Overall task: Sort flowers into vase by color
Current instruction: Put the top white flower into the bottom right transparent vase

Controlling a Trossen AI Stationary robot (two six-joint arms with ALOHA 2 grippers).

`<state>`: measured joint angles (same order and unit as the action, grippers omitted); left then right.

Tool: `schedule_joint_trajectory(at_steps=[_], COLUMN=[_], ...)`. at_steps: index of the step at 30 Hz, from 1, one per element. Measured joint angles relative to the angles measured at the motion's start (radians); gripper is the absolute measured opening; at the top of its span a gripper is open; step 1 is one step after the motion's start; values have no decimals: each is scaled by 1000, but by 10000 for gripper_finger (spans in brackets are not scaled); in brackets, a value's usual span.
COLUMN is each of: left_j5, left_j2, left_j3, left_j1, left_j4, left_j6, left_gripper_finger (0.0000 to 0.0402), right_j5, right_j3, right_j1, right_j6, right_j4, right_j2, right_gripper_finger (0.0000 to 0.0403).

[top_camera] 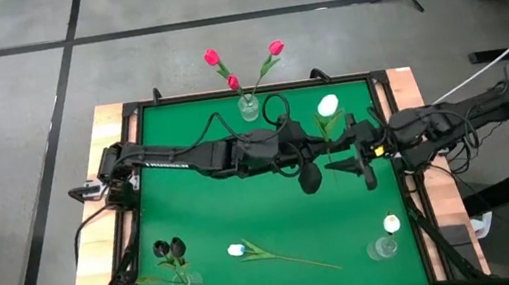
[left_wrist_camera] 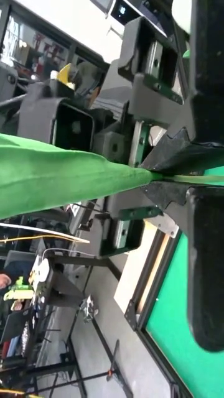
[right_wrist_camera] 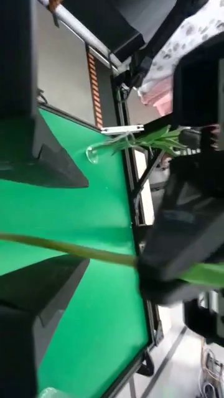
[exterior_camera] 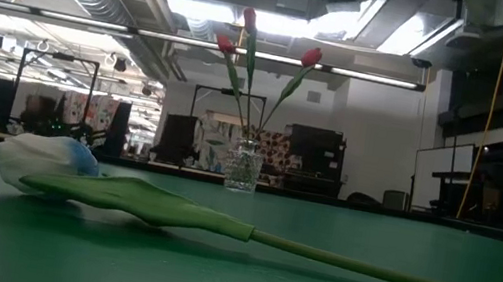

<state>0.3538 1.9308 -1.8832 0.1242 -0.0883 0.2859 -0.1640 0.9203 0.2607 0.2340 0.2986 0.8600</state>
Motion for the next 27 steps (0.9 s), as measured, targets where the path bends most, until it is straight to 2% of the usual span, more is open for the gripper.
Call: schedule_joint_trajectory(at_steps=[7, 12, 21, 27], left_j5=[-1, -1, 0, -3], left_j2=[0, 0, 2, 2], left_j3=[0, 0, 1, 1], left_j1=[1, 1, 2, 22], left_j4=[-8, -7, -7, 3], left_j6=[-1, 0, -12, -166], left_gripper_finger=[17, 17, 18, 18], right_j5=[-55, -56, -71, -134], right_j3=[0, 0, 1, 2], right_j1=[0, 0, 1, 3], right_j6=[0, -1, 5, -3], right_j4=[18, 21, 53, 52], right_j2=[-14, -46, -60, -59], right_gripper_finger=[83, 13, 5, 3])
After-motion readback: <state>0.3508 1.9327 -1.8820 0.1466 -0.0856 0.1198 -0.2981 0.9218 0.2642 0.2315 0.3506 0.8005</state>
